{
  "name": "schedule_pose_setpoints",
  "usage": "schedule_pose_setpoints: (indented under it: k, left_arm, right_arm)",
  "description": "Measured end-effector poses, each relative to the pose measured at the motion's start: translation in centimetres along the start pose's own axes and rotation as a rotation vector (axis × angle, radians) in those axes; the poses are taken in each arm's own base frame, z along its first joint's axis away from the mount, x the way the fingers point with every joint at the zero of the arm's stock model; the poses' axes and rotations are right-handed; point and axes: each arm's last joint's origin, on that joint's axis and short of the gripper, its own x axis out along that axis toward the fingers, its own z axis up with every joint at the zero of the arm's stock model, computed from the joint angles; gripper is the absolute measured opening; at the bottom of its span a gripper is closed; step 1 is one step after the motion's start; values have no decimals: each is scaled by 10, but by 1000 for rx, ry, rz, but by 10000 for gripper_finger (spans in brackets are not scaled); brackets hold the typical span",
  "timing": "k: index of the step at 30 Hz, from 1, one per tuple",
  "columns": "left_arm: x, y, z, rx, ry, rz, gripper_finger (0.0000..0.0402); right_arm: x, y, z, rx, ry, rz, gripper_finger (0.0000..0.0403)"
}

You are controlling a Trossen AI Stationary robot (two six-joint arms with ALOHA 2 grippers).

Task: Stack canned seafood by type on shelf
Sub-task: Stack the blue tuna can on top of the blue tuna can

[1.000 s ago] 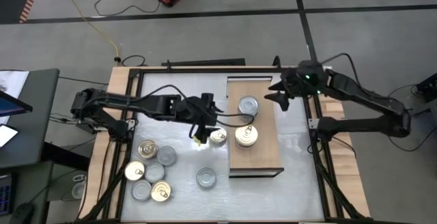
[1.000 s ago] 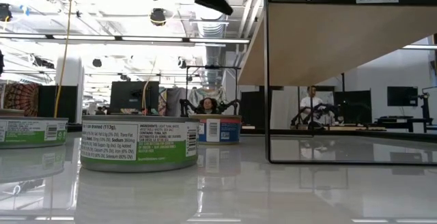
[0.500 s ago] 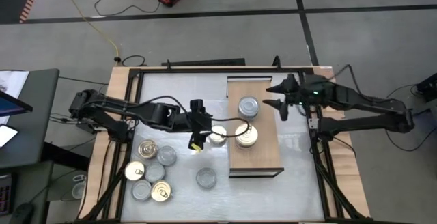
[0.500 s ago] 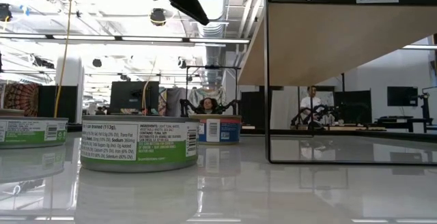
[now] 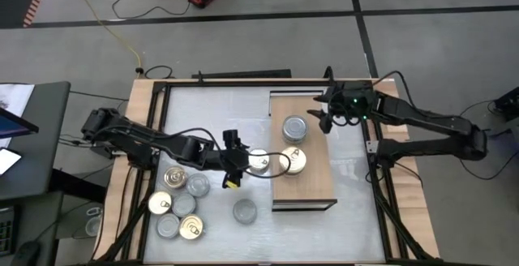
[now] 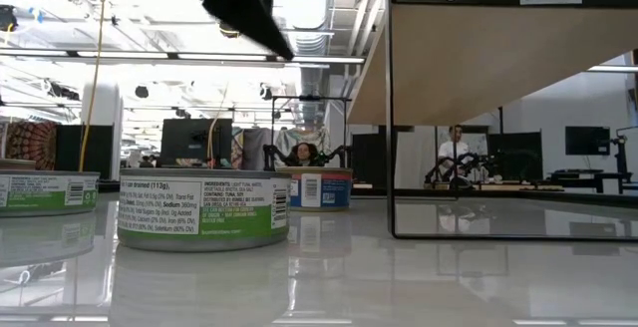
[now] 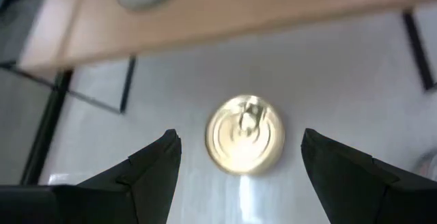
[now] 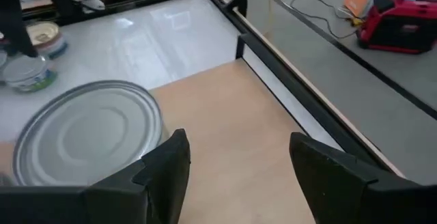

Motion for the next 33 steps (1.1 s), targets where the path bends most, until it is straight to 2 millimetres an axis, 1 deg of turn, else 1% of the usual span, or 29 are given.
schedule_pose_setpoints:
  k: [2,6,8,11,13,15,19,21,25,28,30,33]
  left_arm:
    - [-3,-3,-2,-2,16,-21,290]
    - [-14,-8,-10,-41,85,-90,290]
    - [-17,-8,-15,-87,139,-79,290]
    - [-15,-3,-17,-185,150,2,290]
    - [-7,1,-17,-253,123,36,289]
    - [4,2,-23,-299,89,40,285]
    - [29,3,-48,-368,19,51,276]
    - [40,8,-62,-407,-1,72,273]
    - [54,17,-82,-480,-65,94,270]
    - [60,26,-90,-520,-80,115,271]
    - [62,32,-90,-542,-83,123,271]
    - [68,37,-89,-589,-109,74,271]
  right_arm:
    - [-4,0,2,12,-28,4,276]
    - [-18,5,10,5,-138,36,276]
    - [-24,8,13,-11,-187,53,276]
    - [-32,12,19,-19,-267,82,276]
    - [-36,16,22,-24,-305,106,276]
    - [-37,21,22,-32,-313,133,276]
    - [-38,30,20,-50,-301,184,276]
    - [-39,34,19,-58,-300,204,276]
    - [-40,38,18,-87,-299,202,276]
    - [-39,41,17,-97,-296,197,276]
    - [-38,42,18,-104,-298,201,276]
    - [-39,42,18,-103,-309,199,276]
